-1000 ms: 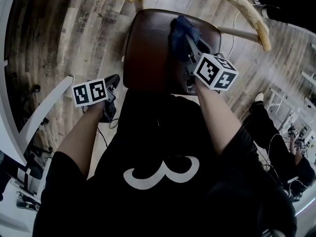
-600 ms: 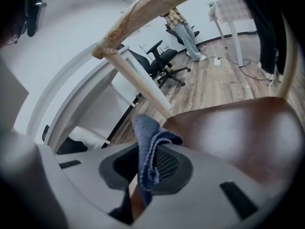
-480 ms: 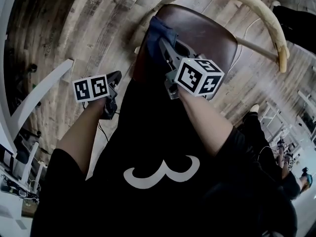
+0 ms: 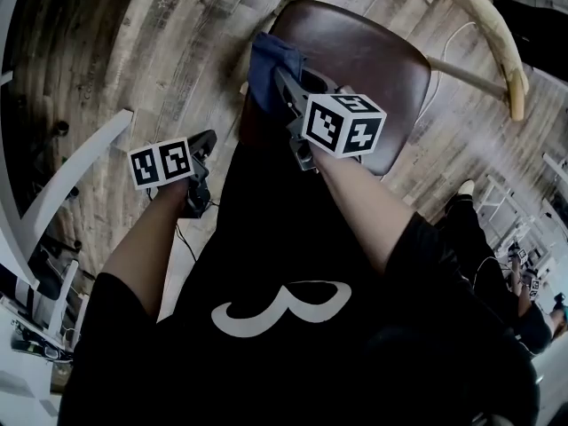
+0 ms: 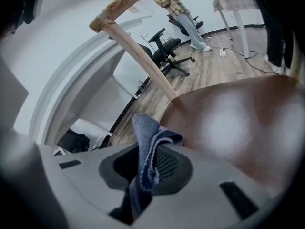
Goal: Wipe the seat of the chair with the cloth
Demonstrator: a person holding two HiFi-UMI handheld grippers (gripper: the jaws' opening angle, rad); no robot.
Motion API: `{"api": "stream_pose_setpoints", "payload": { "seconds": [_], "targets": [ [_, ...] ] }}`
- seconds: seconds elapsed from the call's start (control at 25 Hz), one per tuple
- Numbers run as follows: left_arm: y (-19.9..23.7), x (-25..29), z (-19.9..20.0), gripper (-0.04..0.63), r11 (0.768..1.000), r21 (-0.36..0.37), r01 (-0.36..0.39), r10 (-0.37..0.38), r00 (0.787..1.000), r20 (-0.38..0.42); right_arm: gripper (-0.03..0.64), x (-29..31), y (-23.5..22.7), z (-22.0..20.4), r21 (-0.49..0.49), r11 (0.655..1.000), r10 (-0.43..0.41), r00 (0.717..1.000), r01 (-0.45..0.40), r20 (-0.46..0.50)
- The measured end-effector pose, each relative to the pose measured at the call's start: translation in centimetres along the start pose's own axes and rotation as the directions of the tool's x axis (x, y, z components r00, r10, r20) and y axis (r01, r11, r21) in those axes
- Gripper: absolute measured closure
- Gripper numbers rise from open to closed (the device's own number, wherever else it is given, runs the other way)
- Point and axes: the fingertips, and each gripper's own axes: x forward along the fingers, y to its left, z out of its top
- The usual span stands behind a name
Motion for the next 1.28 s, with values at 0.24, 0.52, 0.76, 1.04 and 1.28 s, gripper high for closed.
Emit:
{"api": "stream_pose_setpoints", "payload": {
  "seconds": [0.24, 0.52, 0.76, 1.04, 1.28],
  "targets": [
    [-0.2, 0.5, 0.3, 0.583, 0.999, 0.031, -0.016, 0.016, 1.000, -0.009, 0.563, -0.5, -1.6, -0.9, -0.037, 0.999, -0.025, 1.000, 0.025, -0.006],
    [-1.7, 1.4, 0.2, 0.583, 0.997, 0.074, -0.018, 0.020, 0.999, -0.032, 0.563, -1.8, -3.2, -2.1, -0.044, 0.997, -0.070, 0.997, 0.069, -0.012],
    [-3.2, 2.0, 0.4, 0.583, 0.993, 0.113, -0.029, 0.033, 0.999, -0.040, 0.563, -3.7, -5.5, -2.8, -0.021, 0.994, -0.103, 0.995, 0.103, -0.004],
    [-4.7, 2.3, -0.2, 0.583, 0.993, 0.113, -0.043, 0.046, 0.999, -0.029, 0.563, -6.4, -9.0, -3.6, 0.000, 0.988, -0.153, 0.988, 0.153, 0.016],
    [-7.4, 3.3, -1.9, 0.583, 0.989, 0.142, -0.028, 0.034, 0.998, -0.043, 0.563, -11.2, -13.5, -4.6, 0.037, 0.967, -0.253, 0.967, 0.252, 0.009]
  ]
}}
